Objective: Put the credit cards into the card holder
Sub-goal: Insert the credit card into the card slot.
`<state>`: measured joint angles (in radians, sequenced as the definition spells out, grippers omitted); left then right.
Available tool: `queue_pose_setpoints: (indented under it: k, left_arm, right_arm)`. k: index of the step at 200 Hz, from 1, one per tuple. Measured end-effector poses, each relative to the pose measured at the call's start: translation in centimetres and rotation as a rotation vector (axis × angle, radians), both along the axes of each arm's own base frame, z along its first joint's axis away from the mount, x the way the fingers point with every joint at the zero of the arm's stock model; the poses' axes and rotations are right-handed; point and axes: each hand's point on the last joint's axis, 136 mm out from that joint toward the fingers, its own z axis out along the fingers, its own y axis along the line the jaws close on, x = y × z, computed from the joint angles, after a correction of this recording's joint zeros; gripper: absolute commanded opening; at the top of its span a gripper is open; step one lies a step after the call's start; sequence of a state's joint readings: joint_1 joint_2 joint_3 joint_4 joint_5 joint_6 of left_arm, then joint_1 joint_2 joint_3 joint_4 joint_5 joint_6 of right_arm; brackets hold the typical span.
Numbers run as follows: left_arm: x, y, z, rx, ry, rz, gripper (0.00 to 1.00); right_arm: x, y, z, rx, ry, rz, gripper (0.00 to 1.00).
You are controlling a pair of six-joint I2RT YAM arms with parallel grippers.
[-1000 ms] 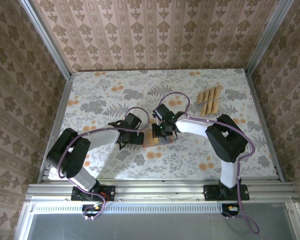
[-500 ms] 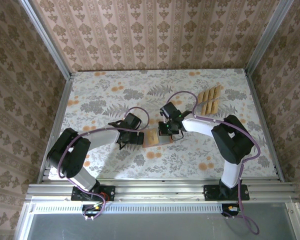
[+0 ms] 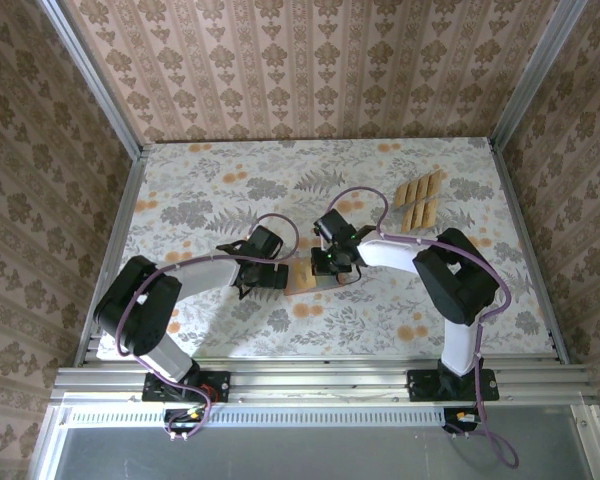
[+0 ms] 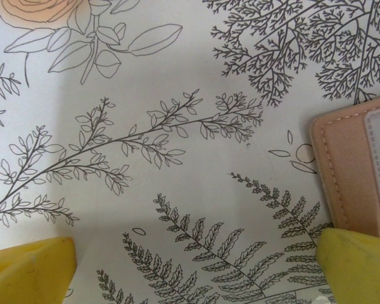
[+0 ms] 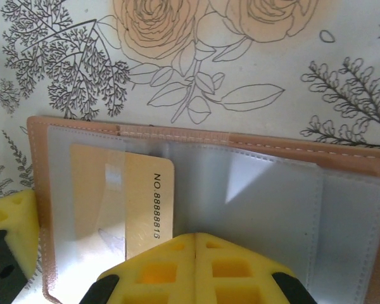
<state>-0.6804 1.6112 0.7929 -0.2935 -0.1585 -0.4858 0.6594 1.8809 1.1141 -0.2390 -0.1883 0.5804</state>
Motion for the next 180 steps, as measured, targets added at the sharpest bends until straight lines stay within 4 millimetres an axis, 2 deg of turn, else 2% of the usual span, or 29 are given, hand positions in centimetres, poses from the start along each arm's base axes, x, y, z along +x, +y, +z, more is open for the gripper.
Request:
queue_pose_setpoints:
  k: [88, 180]
  left_arm:
    - [0.0, 0.0, 0.0, 0.004, 0.004, 0.0, 1.0]
    - [0.0, -0.1, 0.1, 0.004, -0.001, -0.002, 1.0]
  right_arm:
    - [-0.4, 1.9, -0.1, 0.002, -0.007, 0.041, 0.0]
    - [-0.4, 1.9, 0.0, -0.027, -0.004, 0.041, 0.0]
